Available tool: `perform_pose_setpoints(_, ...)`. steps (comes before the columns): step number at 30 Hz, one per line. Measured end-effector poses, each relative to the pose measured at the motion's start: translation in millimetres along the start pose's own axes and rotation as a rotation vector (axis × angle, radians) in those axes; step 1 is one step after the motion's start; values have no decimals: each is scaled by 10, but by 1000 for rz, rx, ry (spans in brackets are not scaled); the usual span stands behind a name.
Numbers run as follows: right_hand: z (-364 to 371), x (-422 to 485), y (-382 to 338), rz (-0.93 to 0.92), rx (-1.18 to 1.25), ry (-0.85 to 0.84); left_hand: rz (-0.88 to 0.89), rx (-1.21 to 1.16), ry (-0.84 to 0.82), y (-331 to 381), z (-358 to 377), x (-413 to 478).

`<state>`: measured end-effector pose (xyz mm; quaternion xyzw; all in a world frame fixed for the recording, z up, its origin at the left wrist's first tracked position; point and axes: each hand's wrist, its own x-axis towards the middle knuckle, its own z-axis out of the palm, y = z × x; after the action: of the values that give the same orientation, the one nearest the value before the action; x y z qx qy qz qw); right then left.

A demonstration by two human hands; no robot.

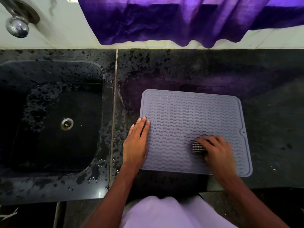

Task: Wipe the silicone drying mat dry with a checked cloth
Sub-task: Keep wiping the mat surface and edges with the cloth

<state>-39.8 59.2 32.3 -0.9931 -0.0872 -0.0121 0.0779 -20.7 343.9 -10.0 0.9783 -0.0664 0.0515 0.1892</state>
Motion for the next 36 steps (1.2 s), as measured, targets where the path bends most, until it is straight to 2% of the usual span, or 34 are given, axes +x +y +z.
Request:
perform_pose_setpoints(5, -188, -161, 629, 150, -50, -14, -9, 13, 10, 20, 6, 4)
perform_pose_setpoints(8, -207, -187, 642, 131, 31, 47, -2, 17, 17, 14, 12, -3)
perform_pose_setpoints(13, -99, 18, -77, -16, 199, 107, -18, 3, 1, 25, 10, 7)
perform_pose_setpoints(17, 75, 306, -894, -172, 197, 53, 4, -2, 1, -24, 26, -2)
perform_pose_setpoints(20, 125, 391, -1117, -239, 131, -9, 10, -6, 5, -44, 43, -9)
perform_pose_setpoints(23, 146, 364, -872, -248, 118, -35, -1, -3, 16, -27, 48, -14)
perform_pose_setpoints(28, 86, 176, -220, -179, 106, 22, -21, 2, 20, -6, 30, -34)
perform_pose_setpoints(36, -179, -115, 823, -8, -17, -76, -47, 2, -7, -8, 44, -33)
